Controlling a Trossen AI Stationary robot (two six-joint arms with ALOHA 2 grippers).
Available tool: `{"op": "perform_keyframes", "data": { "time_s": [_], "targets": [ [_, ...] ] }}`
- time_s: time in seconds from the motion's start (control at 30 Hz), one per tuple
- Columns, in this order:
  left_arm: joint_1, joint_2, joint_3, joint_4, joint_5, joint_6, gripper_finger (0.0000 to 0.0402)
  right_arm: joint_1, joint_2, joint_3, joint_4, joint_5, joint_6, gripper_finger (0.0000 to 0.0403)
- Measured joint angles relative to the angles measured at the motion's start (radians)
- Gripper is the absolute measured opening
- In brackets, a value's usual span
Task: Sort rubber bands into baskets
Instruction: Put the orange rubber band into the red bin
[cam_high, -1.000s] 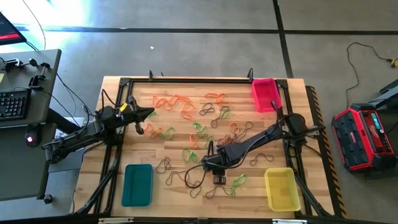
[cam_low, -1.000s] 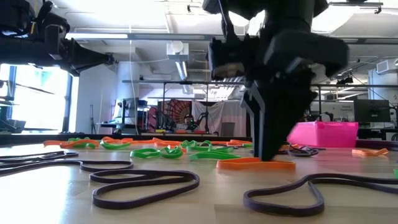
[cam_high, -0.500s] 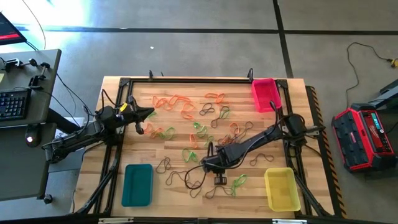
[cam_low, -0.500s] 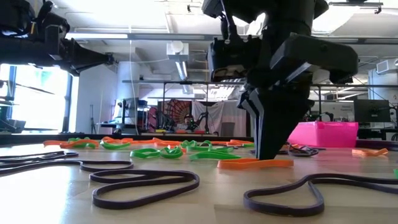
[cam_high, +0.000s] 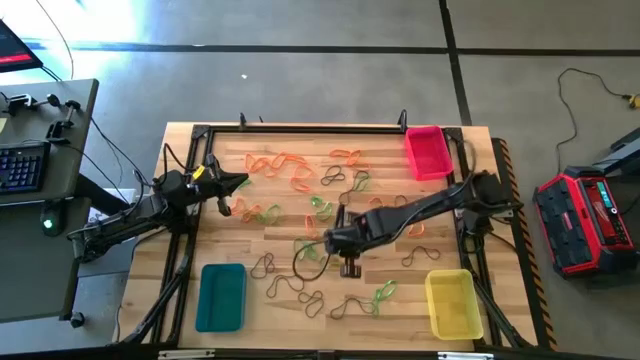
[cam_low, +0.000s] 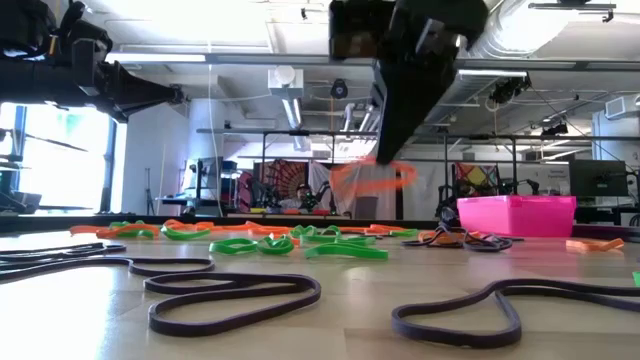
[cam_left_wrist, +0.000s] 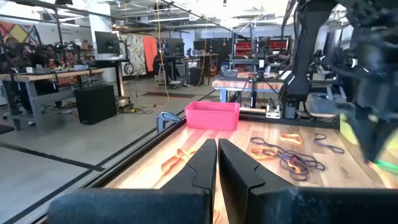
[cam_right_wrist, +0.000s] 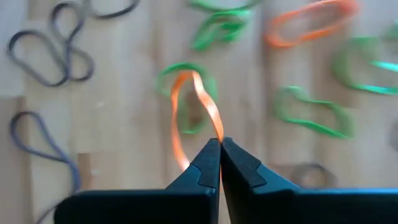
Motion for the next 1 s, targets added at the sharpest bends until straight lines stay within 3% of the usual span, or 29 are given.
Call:
{"op": "perform_keyframes", "data": {
  "time_s": [0.2, 0.4, 0.57, 0.77, 1.0],
  "targets": [
    [0.0, 0.0, 0.0, 0.001, 0.001, -0.023, 0.001, -0.105, -0.114, -0.003, -0.218, 0.168, 0.035, 0.0],
    [0.0, 0.0, 0.0, 0.0, 0.001, -0.023, 0.001, -0.276, -0.239, -0.039, -0.326, 0.22, 0.047, 0.0],
    [0.0, 0.0, 0.0, -0.002, 0.002, -0.023, 0.001, -0.472, -0.38, -0.174, -0.314, 0.235, 0.052, 0.0],
    [0.0, 0.0, 0.0, -0.002, -0.001, 0.003, 0.001, -0.762, -0.519, -0.354, -0.234, 0.34, 0.089, 0.0],
    [0.0, 0.0, 0.0, -0.015, -0.001, 0.01, 0.001, -1.062, -0.555, -0.545, -0.047, 0.38, 0.091, 0.0]
  ]
}}
